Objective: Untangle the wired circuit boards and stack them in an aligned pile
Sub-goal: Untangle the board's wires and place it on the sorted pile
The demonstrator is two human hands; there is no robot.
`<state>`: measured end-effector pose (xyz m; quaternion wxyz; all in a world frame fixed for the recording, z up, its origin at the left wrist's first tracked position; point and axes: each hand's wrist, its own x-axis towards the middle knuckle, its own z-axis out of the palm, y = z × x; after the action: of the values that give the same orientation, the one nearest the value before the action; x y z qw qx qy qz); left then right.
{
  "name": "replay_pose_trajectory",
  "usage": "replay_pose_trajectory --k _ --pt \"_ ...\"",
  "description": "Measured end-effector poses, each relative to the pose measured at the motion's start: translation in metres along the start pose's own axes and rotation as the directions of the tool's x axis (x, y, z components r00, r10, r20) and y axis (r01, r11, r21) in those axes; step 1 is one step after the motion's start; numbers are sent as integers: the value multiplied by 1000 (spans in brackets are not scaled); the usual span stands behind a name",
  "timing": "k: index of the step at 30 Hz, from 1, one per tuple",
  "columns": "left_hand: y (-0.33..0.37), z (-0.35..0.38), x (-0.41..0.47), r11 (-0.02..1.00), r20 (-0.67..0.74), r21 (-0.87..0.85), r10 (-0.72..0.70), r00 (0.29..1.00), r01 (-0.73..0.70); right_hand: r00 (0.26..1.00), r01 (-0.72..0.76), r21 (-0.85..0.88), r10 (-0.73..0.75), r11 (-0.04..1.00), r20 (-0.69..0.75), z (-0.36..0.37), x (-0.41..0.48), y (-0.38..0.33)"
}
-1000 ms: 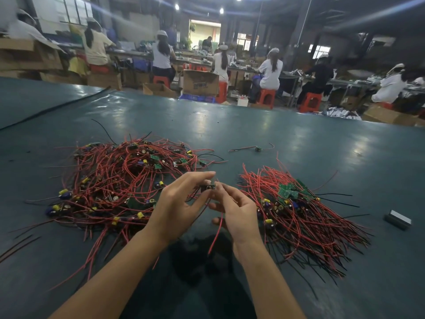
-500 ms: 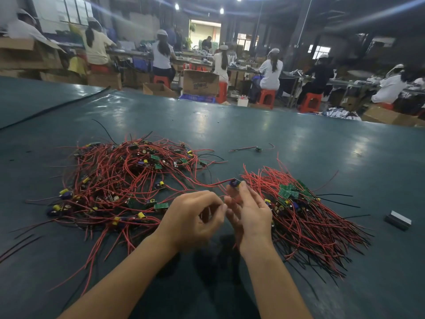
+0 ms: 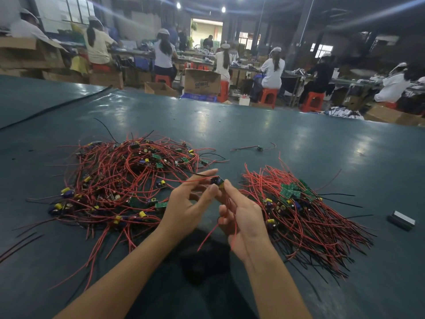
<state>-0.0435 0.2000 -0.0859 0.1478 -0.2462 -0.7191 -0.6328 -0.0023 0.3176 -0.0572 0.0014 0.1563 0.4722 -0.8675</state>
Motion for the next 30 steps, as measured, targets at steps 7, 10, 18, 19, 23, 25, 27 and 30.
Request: replay_pose_trajectory --k 7,10,18,19,23,25,27,30 --pt "3 1 4 993 -161 -114 -30 986 12 998 -32 0 32 999 47 -3 2 -2" --pt "1 1 4 993 -244 -111 -57 968 31 995 -53 117 44 992 85 -5 0 -6" --pt "4 -2 0 995 -280 75 -42 959 65 989 128 -165 -138 978 -48 -1 1 4" --pt "4 -2 -1 990 -274 133 -8 962 46 983 146 -190 -164 971 -84 0 3 7" --pt "5 1 -3 978 -252 189 136 958 -89 969 164 -211 -198 964 -151 1 5 12" --pt "7 3 -3 991 -220 105 101 970 -80 967 175 -212 -208 962 -147 2 3 12" --pt "8 4 -2 999 -175 39 -7 984 14 966 196 -229 -228 953 -121 4 2 12" --pt "7 4 0 984 -110 -16 -177 978 176 965 211 -281 -245 936 -91 5 1 12"
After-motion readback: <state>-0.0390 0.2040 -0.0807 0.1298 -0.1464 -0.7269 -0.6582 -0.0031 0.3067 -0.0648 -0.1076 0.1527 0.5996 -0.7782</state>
